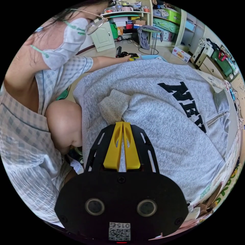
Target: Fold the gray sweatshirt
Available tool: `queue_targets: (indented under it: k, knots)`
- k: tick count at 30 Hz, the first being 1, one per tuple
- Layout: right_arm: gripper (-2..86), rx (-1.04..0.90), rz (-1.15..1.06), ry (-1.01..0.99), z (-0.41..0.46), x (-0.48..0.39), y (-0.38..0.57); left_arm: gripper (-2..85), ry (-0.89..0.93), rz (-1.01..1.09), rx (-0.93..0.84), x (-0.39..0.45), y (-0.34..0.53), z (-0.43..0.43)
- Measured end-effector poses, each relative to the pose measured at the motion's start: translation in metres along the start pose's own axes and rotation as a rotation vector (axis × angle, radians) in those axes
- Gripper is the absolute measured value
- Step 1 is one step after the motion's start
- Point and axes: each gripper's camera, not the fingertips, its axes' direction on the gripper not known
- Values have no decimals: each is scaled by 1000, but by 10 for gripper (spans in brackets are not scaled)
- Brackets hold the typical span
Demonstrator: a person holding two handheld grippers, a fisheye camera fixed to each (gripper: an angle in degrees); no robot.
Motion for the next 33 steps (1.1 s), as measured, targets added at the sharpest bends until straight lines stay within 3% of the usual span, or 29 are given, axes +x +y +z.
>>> queue_targets:
  k: [2,6,15,20,24,27,29,33]
  knots:
    - [-7,5,3,-9,14,-4,1,76,35,-21,-32,-7,1,3]
    - [-7,-16,-3,3,37,-15,-1,32,86,10,81,1,13,-27]
    - [-6,16,31,0,97,-40,30,16,359,374,155,128,70,-153]
    - [1,172,47,56,120,-63,86,14,610,627,183,254,171,-239]
    - [49,297,63,-50,109,-62,148,15,728,810,112,326,272,-273]
    - [72,474,259,-7,95,-37,226,16,791,950,-10,361,369,-280]
    - [84,616,550,55,90,-7,301,17,799,1031,-117,372,447,-268]
    - [82,765,795,9,98,10,396,19,677,1155,-362,381,546,-222]
